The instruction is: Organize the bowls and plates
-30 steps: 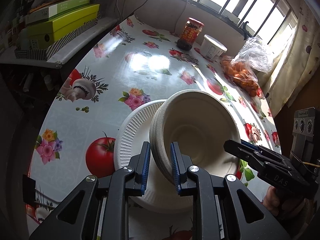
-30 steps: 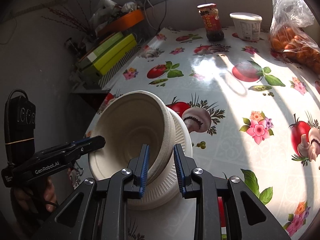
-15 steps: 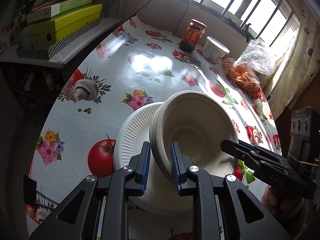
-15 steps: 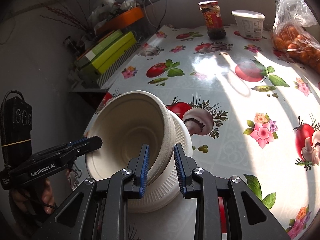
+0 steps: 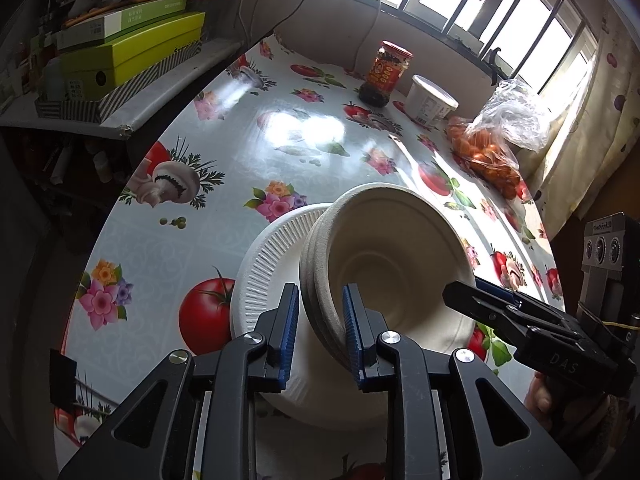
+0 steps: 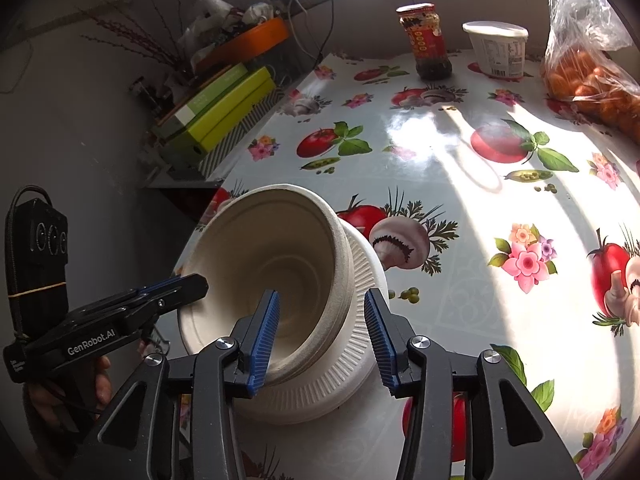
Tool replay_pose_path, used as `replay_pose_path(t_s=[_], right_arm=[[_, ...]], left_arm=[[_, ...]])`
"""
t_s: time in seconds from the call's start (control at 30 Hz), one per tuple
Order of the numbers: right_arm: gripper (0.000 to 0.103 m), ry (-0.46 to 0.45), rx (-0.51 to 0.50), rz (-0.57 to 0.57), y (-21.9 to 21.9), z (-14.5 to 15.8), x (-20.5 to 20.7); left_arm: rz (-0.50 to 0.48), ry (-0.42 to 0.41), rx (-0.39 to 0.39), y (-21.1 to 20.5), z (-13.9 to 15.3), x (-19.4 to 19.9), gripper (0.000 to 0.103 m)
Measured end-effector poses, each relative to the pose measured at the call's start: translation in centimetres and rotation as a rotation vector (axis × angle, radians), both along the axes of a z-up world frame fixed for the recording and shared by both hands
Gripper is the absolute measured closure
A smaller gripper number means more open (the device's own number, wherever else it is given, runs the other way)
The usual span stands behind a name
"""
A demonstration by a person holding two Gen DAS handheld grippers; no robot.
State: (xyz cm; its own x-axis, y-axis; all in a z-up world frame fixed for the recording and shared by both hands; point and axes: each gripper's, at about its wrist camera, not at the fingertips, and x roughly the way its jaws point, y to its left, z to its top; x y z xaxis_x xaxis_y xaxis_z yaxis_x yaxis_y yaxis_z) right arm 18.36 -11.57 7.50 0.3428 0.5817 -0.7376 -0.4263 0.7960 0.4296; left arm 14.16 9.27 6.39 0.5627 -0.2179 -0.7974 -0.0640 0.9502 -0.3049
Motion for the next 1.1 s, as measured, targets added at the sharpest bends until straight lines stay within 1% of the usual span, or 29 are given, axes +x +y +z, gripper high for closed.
replay_pose_path(t_s=[0.03, 0.07, 0.13, 0.37, 0.53, 0.67, 0.77, 0.93, 1.03, 1.1], right_arm=[[0.058, -0.001, -0.001, -0.003, 0.0, 0.0, 0.0], [0.056, -0.003, 0.001, -0.006, -0.1, 0.0, -0.1], [0.055, -0.005, 0.004, -0.013, -0.3, 0.1, -0.2], [0.054, -0.029, 0.015, -0.016, -0.8, 0.9, -1.1], [0.054, -0.064, 0.013, -0.018, -1.3, 1.5, -2.2], [0.054, -0.107, 0.002, -0.011, -1.7, 1.9, -3.5], [0.054, -0.140, 0.009, -0.007, -2.3, 2.2, -4.8], [0.052, -0.173, -0.010, 0.005, -3.0, 2.3, -6.9], [0.050, -0.189, -0.045, 0.007, -3.3, 1.9, -8.1], [0.049, -0.192, -0.069, 0.011, -3.5, 1.4, -9.0]], left_arm=[[0.004, -0.004, 0.002, 0.0, 0.1, -0.1, 0.076], [0.006, -0.008, 0.004, 0.0, 0.2, -0.3, 0.069], [0.011, -0.015, 0.002, 0.0, 0.4, -0.5, 0.058], [0.022, -0.037, 0.014, -0.1, 1.1, -1.6, 0.058], [0.036, -0.058, 0.035, -0.1, 1.6, -3.1, 0.058], [0.047, -0.091, 0.050, -0.2, 2.1, -4.8, 0.058], [0.055, -0.110, 0.096, -0.5, 2.3, -6.2, 0.058], [0.061, -0.116, 0.129, -0.9, 1.7, -8.2, 0.058], [0.063, -0.109, 0.144, -1.2, 0.9, -9.3, 0.058], [0.077, -0.108, 0.184, -1.5, 0.3, -10.1, 0.058]])
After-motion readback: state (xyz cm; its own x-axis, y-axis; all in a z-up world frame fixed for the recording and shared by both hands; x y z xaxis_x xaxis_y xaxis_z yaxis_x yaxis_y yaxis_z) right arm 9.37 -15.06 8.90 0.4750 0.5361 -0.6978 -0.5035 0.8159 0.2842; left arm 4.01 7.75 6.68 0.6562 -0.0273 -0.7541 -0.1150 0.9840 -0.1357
